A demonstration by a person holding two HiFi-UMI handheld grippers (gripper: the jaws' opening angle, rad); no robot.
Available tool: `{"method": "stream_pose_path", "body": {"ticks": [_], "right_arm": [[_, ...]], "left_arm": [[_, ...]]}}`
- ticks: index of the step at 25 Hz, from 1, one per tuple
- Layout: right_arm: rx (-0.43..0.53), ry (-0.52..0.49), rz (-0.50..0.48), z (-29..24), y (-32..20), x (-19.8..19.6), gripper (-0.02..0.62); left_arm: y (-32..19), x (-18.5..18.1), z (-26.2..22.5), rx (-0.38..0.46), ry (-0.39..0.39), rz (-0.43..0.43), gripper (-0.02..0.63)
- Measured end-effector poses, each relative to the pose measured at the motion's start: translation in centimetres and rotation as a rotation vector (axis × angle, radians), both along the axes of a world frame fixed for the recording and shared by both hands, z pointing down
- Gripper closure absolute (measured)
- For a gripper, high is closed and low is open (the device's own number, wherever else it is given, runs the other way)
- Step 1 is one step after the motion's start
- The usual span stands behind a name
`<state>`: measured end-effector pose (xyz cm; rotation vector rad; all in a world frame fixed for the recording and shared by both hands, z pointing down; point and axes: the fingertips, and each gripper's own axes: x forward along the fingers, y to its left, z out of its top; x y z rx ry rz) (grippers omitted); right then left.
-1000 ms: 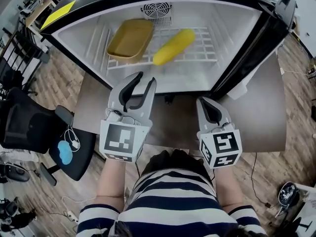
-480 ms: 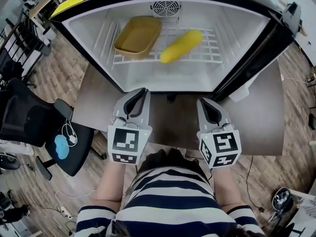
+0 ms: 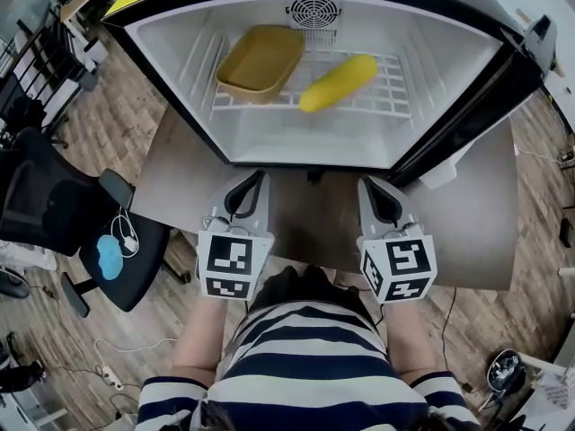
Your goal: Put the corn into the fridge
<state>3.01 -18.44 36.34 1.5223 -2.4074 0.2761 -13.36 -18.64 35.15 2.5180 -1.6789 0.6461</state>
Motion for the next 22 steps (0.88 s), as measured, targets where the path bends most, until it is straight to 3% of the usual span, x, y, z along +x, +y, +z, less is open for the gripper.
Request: {"method": "stream_pose_path", "body": {"ticks": [15, 22], "right_arm": [[0.006, 0.002, -0.026, -0.6, -0.4, -1.5, 0.597], [0.009, -0.003, -0.041, -0.3, -0.7, -1.4, 0.597]], "left_arm": [[0.5, -1.3, 0.0, -0.030, 0.029, -0.021, 0.606], [0.1, -0.5, 1.1, -0.042, -0.005, -0.029, 0.606]]}}
